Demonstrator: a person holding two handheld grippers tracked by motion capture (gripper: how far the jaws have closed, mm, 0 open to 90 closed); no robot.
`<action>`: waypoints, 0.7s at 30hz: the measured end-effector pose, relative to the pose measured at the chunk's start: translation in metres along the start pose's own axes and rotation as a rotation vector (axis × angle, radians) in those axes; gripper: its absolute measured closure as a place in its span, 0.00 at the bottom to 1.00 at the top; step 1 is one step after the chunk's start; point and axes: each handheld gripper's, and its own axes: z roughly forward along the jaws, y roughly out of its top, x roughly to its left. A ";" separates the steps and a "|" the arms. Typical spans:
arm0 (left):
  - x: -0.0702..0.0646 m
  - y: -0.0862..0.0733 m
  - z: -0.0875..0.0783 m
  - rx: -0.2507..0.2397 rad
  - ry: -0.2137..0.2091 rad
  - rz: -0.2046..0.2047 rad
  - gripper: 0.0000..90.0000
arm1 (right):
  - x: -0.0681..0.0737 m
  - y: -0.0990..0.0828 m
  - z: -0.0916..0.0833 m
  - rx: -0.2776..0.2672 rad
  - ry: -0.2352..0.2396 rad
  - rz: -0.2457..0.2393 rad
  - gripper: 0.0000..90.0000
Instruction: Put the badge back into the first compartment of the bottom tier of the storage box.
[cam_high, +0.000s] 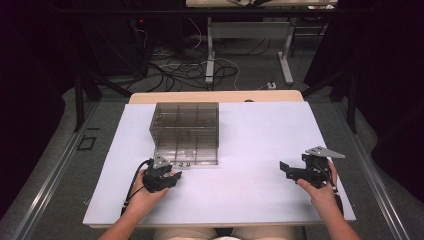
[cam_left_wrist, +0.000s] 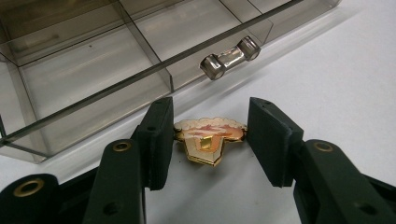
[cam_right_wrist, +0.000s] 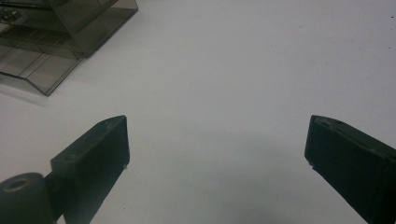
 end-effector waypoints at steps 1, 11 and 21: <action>0.000 0.000 0.000 0.000 0.001 0.000 0.58 | 0.000 0.000 0.000 -0.002 0.000 0.002 0.07; 0.000 0.001 -0.001 0.001 0.001 0.002 0.59 | 0.000 0.000 0.000 -0.002 -0.003 0.004 0.07; 0.000 0.002 -0.004 -0.012 -0.005 -0.009 0.59 | 0.000 0.000 -0.001 0.000 0.000 0.009 0.07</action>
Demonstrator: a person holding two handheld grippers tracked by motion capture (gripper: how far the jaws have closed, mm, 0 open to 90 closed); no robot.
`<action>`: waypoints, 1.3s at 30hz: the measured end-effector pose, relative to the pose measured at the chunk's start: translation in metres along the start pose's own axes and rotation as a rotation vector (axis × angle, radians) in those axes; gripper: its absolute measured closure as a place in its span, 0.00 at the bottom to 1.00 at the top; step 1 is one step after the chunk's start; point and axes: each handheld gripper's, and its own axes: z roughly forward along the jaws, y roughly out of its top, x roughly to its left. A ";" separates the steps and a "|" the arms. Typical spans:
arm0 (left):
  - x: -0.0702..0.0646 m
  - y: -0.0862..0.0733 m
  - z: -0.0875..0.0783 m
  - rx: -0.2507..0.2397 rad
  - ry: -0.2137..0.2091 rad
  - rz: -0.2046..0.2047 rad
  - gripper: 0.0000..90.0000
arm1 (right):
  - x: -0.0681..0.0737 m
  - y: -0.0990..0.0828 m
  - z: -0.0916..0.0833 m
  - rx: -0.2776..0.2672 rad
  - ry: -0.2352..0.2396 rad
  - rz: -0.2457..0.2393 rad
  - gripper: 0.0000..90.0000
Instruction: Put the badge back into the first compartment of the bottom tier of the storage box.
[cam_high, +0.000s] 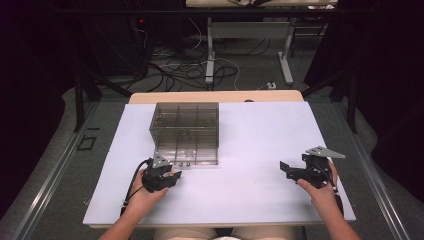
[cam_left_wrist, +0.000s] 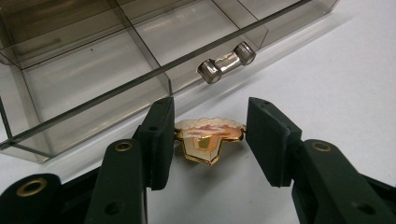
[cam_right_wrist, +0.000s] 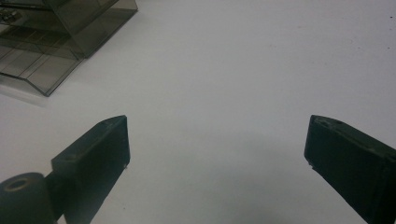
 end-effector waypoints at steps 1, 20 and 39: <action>0.000 0.000 0.000 -0.002 0.000 -0.005 0.59 | 0.000 0.000 0.000 -0.004 0.001 0.001 0.07; 0.002 0.003 -0.013 -0.034 -0.001 -0.039 0.59 | -0.001 0.000 0.000 -0.009 -0.003 -0.002 0.07; 0.010 0.003 -0.030 -0.071 0.010 -0.078 0.59 | -0.001 -0.001 0.001 -0.005 -0.003 -0.001 0.07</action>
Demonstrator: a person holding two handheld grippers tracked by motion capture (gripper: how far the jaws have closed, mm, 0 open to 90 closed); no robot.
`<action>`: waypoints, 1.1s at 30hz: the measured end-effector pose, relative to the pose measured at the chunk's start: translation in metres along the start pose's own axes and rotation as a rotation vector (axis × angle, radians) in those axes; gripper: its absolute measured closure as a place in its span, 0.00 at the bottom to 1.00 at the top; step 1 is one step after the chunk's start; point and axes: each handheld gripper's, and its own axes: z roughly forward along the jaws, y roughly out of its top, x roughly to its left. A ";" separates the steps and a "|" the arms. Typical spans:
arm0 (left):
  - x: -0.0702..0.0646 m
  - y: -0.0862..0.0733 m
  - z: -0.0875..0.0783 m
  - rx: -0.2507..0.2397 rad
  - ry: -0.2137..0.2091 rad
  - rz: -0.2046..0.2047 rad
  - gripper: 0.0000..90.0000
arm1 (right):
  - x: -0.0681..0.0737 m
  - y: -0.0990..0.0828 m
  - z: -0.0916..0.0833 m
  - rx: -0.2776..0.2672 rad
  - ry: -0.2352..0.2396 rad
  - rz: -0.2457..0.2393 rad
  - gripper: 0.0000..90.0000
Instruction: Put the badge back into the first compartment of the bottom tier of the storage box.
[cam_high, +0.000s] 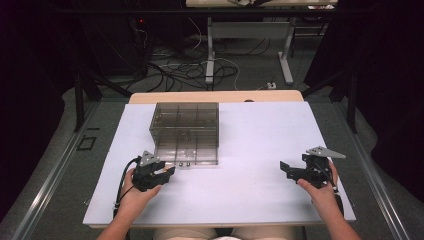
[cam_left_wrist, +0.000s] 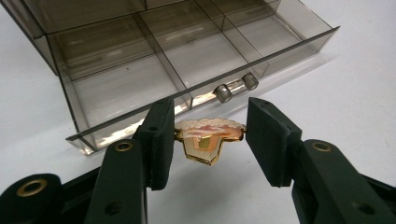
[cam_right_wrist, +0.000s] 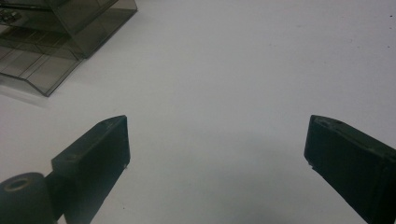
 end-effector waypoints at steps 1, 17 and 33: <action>0.001 0.000 0.000 -0.016 0.009 0.003 0.59 | 0.000 0.000 0.000 0.000 -0.001 -0.003 0.07; 0.008 0.002 -0.009 -0.066 0.037 -0.032 0.59 | -0.001 0.001 -0.001 -0.002 0.004 -0.003 0.07; 0.015 0.006 -0.016 -0.108 0.049 -0.072 0.59 | -0.001 0.001 -0.001 -0.002 0.004 -0.004 0.07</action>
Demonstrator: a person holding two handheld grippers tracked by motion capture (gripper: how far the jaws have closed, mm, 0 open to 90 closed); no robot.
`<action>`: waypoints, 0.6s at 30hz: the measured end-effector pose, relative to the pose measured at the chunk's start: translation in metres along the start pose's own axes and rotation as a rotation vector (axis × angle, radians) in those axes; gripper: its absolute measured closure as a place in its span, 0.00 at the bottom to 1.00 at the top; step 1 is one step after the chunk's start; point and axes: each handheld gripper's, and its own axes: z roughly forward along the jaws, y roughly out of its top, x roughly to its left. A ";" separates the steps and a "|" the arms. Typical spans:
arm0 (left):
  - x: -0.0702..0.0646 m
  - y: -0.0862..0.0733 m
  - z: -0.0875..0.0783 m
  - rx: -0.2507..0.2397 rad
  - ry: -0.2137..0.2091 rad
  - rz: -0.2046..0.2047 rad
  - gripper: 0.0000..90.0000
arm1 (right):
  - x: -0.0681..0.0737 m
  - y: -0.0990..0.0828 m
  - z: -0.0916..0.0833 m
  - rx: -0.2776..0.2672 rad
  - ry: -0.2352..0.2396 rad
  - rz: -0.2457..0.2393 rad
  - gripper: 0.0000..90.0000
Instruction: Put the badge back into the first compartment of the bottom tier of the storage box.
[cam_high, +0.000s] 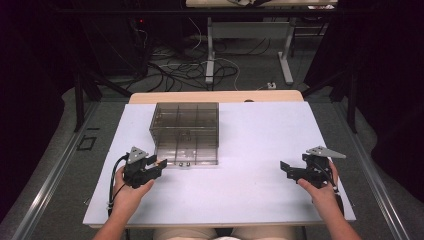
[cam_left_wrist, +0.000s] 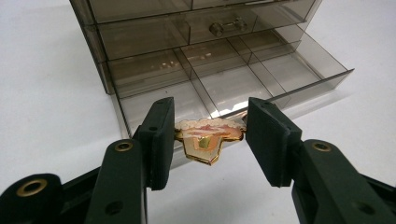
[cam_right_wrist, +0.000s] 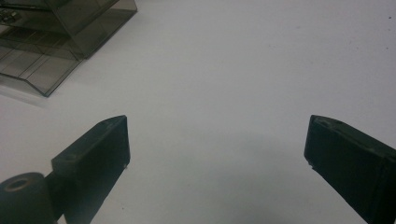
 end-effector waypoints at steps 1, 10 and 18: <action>0.001 0.001 -0.001 -0.001 0.005 0.006 0.59 | 0.000 0.000 0.000 -0.001 0.000 0.000 0.07; 0.008 0.010 0.000 -0.014 0.004 -0.019 0.59 | 0.002 -0.001 0.001 0.003 -0.005 0.001 0.07; 0.010 0.013 0.004 -0.010 0.009 -0.024 0.59 | 0.003 -0.001 0.001 0.004 -0.004 0.006 0.07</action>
